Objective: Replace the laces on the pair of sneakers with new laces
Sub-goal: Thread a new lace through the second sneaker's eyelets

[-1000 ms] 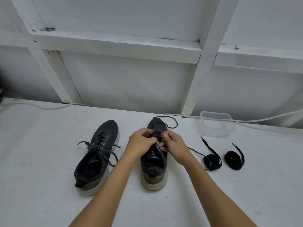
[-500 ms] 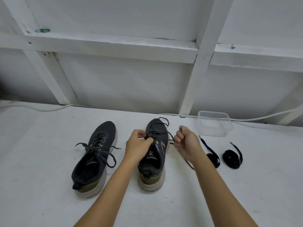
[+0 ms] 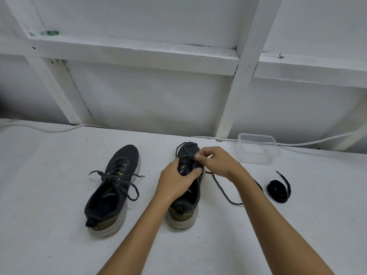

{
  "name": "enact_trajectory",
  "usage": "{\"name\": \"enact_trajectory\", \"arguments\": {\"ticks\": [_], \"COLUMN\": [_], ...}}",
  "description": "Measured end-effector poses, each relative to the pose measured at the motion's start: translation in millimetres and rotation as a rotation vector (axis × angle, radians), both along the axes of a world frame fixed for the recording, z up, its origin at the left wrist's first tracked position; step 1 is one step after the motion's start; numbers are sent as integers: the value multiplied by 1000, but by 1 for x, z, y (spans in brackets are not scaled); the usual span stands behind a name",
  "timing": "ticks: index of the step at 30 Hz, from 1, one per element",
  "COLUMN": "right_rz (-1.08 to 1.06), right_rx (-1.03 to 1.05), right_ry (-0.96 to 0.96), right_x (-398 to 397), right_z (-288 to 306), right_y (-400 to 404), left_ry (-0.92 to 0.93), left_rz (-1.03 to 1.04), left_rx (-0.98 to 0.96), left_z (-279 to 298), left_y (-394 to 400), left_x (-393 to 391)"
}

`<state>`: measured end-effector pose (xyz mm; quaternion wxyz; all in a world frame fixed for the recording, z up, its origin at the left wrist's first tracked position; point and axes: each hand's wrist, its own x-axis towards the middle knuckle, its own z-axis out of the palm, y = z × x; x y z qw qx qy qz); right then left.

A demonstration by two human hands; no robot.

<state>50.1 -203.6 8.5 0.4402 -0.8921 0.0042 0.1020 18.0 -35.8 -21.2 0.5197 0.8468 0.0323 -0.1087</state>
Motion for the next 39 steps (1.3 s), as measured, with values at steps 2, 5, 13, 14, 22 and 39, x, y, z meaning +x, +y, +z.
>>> {"name": "enact_trajectory", "arguments": {"ticks": [2, 5, 13, 14, 22, 39], "right_rz": [-14, -58, -277, -259, 55, -361], "right_rx": [5, 303, 574, 350, -232, -177], "right_ry": [-20, 23, 37, 19, 138, 74], "right_x": [2, 4, 5, 3, 7, 63], "right_z": [2, 9, 13, 5, -19, -38], "right_y": [4, 8, 10, 10, 5, 14], "left_ry": [67, 132, 160, 163, 206, 201], "left_rz": [-76, -77, -75, -73, -71, -142], "left_rx": [28, 116, 107, 103, 157, 199], "left_z": [-1, -4, -2, -1, 0, -1], "left_y": [0, 3, 4, 4, 2, 4], "left_x": [0, 0, -2, -1, 3, 5]}}
